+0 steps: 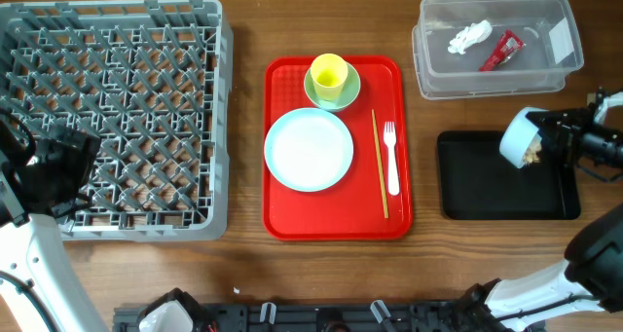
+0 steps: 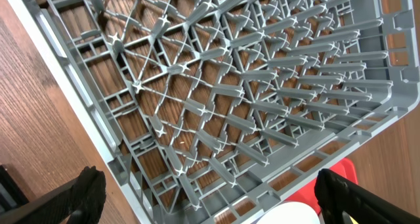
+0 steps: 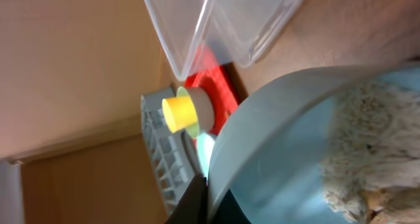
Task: Sort waste into correct bins and load items into the dishwasher rack
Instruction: 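Lift the bowl with the right gripper and tip rice onto the black tray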
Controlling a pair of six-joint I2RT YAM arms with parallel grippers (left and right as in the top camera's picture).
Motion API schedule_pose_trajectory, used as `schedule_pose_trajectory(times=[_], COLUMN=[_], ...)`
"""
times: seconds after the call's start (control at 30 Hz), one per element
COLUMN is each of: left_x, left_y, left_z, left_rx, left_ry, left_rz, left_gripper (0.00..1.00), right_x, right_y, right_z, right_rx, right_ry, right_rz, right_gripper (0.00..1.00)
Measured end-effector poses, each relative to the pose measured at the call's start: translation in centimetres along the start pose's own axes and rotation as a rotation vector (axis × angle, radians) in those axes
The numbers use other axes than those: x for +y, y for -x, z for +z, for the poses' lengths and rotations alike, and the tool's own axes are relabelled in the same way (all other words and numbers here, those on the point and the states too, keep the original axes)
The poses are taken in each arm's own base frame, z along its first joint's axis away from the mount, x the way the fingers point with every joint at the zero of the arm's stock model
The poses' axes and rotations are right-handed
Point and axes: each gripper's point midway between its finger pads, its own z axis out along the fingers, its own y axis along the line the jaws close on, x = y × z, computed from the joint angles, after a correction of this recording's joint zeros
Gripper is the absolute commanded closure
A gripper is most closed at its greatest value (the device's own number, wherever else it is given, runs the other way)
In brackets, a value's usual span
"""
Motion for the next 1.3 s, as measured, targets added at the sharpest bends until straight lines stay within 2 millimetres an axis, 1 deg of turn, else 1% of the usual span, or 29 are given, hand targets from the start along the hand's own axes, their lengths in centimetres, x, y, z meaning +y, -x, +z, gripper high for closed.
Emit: schedule_pose_trajectory(times=[0.1, 0.13, 0.23, 0.27, 0.33, 0.4, 0.43, 0.5, 0.53, 0.6, 0.7, 0.8, 0.87, 0.93, 0.97, 1.0, 1.07, 1.1, 1.17, 1.23, 1.27, 1.3], left_x=[0.0, 0.0, 0.0, 0.0, 0.0, 0.0, 0.0, 0.0, 0.0, 0.0, 0.0, 0.0, 0.0, 0.0, 0.0, 0.0, 0.0, 0.0, 0.0, 0.0, 0.0, 0.0], left_y=[0.0, 0.0, 0.0, 0.0, 0.0, 0.0, 0.0, 0.0, 0.0, 0.0, 0.0, 0.0, 0.0, 0.0, 0.0, 0.0, 0.0, 0.0, 0.0, 0.0, 0.0, 0.0], left_z=[0.0, 0.0, 0.0, 0.0, 0.0, 0.0, 0.0, 0.0, 0.0, 0.0, 0.0, 0.0, 0.0, 0.0, 0.0, 0.0, 0.0, 0.0, 0.0, 0.0, 0.0, 0.0], left_rx=[0.000, 0.000, 0.000, 0.000, 0.000, 0.000, 0.000, 0.000, 0.000, 0.000, 0.000, 0.000, 0.000, 0.000, 0.000, 0.000, 0.000, 0.000, 0.000, 0.000, 0.000, 0.000], left_ry=[0.000, 0.000, 0.000, 0.000, 0.000, 0.000, 0.000, 0.000, 0.000, 0.000, 0.000, 0.000, 0.000, 0.000, 0.000, 0.000, 0.000, 0.000, 0.000, 0.000, 0.000, 0.000], left_rz=[0.000, 0.000, 0.000, 0.000, 0.000, 0.000, 0.000, 0.000, 0.000, 0.000, 0.000, 0.000, 0.000, 0.000, 0.000, 0.000, 0.000, 0.000, 0.000, 0.000, 0.000, 0.000], left_gripper=[0.00, 0.00, 0.00, 0.00, 0.00, 0.00, 0.00, 0.00, 0.00, 0.00, 0.00, 0.00, 0.00, 0.00, 0.00, 0.00, 0.00, 0.00, 0.00, 0.00, 0.00, 0.00], right_x=[-0.1, -0.1, 0.2, 0.4, 0.0, 0.0, 0.1, -0.2, -0.4, -0.3, -0.5, -0.1, -0.6, -0.9, -0.7, -0.5, -0.5, -0.6, -0.3, -0.2, -0.2, -0.4], right_y=[0.6, 0.4, -0.9, -1.0, -0.6, -1.4, -1.4, -0.4, -0.3, -1.0, 0.4, -0.5, 0.8, 0.7, -0.1, -0.4, 0.3, 0.3, -0.4, -0.3, -0.1, 0.5], right_z=[0.0, 0.0, 0.0, 0.0, 0.0, 0.0, 0.0, 0.0, 0.0, 0.0, 0.0, 0.0, 0.1, 0.1, 0.1, 0.1, 0.2, 0.1, 0.1, 0.1, 0.1, 0.2], right_rx=[-0.015, -0.010, 0.029, 0.032, 0.021, 0.044, 0.046, 0.015, 0.012, 0.031, -0.010, 0.017, -0.021, -0.018, 0.008, 0.017, -0.005, -0.005, 0.017, 0.015, 0.010, -0.009], right_ry=[0.003, 0.003, 0.025, 0.033, 0.013, 0.011, 0.013, -0.001, -0.013, -0.007, -0.017, 0.008, -0.017, -0.032, -0.014, -0.006, -0.007, -0.007, 0.006, 0.013, 0.014, 0.008], right_rz=[-0.025, -0.012, 0.036, 0.027, 0.032, 0.085, 0.085, 0.051, 0.065, 0.092, 0.049, 0.089, 0.058, 0.086, 0.107, 0.103, 0.056, 0.062, 0.101, 0.089, 0.074, 0.046], right_gripper=[0.96, 0.96, 0.96, 0.96, 0.96, 0.96, 0.96, 0.96, 0.96, 0.96, 0.96, 0.96, 0.96, 0.96, 0.96, 0.96, 0.96, 0.96, 0.96, 0.96, 0.96, 0.96])
